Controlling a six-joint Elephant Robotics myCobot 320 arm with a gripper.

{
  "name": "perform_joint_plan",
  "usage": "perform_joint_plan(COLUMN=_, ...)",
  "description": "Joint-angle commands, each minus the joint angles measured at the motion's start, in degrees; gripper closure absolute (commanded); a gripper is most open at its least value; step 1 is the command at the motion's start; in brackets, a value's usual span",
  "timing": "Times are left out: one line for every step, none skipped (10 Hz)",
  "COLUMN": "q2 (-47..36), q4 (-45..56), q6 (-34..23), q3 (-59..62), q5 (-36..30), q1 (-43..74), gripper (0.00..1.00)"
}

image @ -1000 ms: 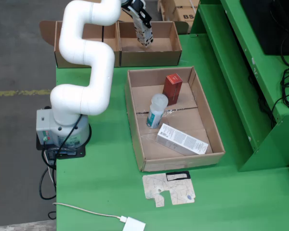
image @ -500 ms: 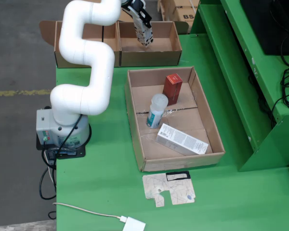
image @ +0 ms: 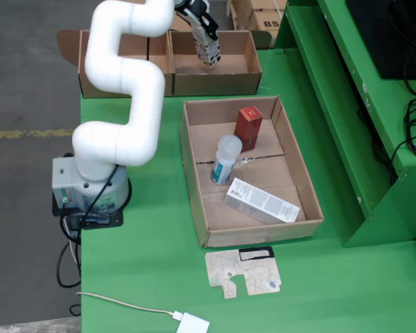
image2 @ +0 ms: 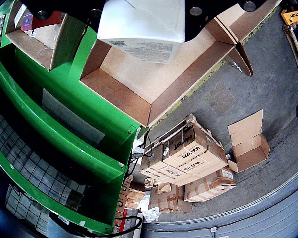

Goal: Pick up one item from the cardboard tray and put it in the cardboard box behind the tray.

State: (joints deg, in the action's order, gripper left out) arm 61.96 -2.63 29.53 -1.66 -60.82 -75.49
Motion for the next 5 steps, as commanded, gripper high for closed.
perform_joint_plan(q2=-1.82, q4=-0.76, q6=-0.32, q3=1.66, q5=0.7, q1=0.43, gripper=0.6)
perform_joint_plan(q2=-1.82, q4=-0.76, q6=-0.32, q3=1.66, q5=0.7, q1=0.43, gripper=0.5)
perform_joint_plan(q2=-1.82, q4=-0.76, q6=-0.32, q3=1.66, q5=0.7, q1=0.43, gripper=0.4)
perform_joint_plan(q2=-1.82, q4=-0.76, q6=-0.32, q3=1.66, q5=0.7, q1=0.43, gripper=0.3)
perform_joint_plan(q2=-1.82, q4=-0.76, q6=-0.32, q3=1.66, q5=0.7, q1=0.43, gripper=0.2)
